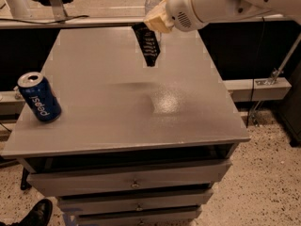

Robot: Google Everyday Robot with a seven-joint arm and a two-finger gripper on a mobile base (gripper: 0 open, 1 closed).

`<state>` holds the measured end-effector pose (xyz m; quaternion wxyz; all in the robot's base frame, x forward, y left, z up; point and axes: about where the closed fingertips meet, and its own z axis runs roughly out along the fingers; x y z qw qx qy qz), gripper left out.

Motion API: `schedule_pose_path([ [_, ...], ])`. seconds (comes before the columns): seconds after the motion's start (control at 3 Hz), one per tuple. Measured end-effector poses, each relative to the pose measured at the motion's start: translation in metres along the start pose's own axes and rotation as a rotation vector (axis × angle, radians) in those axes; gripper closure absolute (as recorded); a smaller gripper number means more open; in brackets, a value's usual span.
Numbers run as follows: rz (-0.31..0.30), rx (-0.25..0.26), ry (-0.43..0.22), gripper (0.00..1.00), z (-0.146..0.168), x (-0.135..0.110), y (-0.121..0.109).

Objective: Pick rxbar chocolate

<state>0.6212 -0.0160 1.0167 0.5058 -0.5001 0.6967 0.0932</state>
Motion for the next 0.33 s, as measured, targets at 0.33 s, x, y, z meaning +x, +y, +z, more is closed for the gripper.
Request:
schedule_pose_path([
  [0.33, -0.001, 0.000, -0.001, 1.00, -0.0010, -0.0008, 0.0003],
])
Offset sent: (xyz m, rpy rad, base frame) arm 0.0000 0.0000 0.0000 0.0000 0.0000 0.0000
